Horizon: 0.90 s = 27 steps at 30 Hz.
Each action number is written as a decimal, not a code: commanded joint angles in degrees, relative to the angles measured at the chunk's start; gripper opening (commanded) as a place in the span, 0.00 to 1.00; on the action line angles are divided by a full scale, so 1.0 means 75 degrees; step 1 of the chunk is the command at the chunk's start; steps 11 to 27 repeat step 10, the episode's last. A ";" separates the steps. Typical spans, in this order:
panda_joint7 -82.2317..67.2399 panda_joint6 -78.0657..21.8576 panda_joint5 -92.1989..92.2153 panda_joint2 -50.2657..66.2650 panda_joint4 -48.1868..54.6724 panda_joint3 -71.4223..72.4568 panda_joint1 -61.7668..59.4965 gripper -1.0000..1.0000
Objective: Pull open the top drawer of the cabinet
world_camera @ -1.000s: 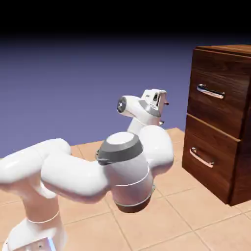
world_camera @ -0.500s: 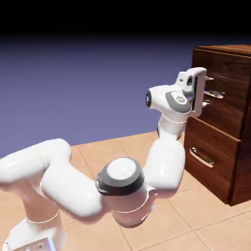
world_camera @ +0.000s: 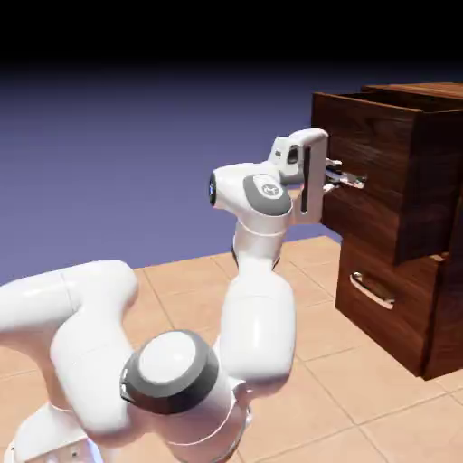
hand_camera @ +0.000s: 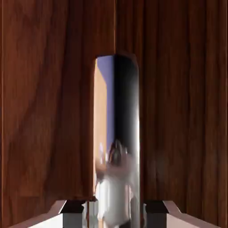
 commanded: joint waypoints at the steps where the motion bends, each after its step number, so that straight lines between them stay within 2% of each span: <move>1: 0.0018 -0.0087 0.0060 0.0047 -0.0278 0.0059 -0.0188 0.00; 6: 0.0015 -0.0472 0.0557 0.0342 -0.1574 0.0421 -0.1102 0.00; 7: 0.0015 -0.0472 0.0557 0.0342 -0.1574 0.0421 -0.1102 1.00; 10: 0.0147 -0.0495 0.0961 0.0349 -0.2128 0.0726 -0.1633 1.00; 27: 0.0147 -0.0495 0.0961 0.0349 -0.2128 0.0726 -0.1633 1.00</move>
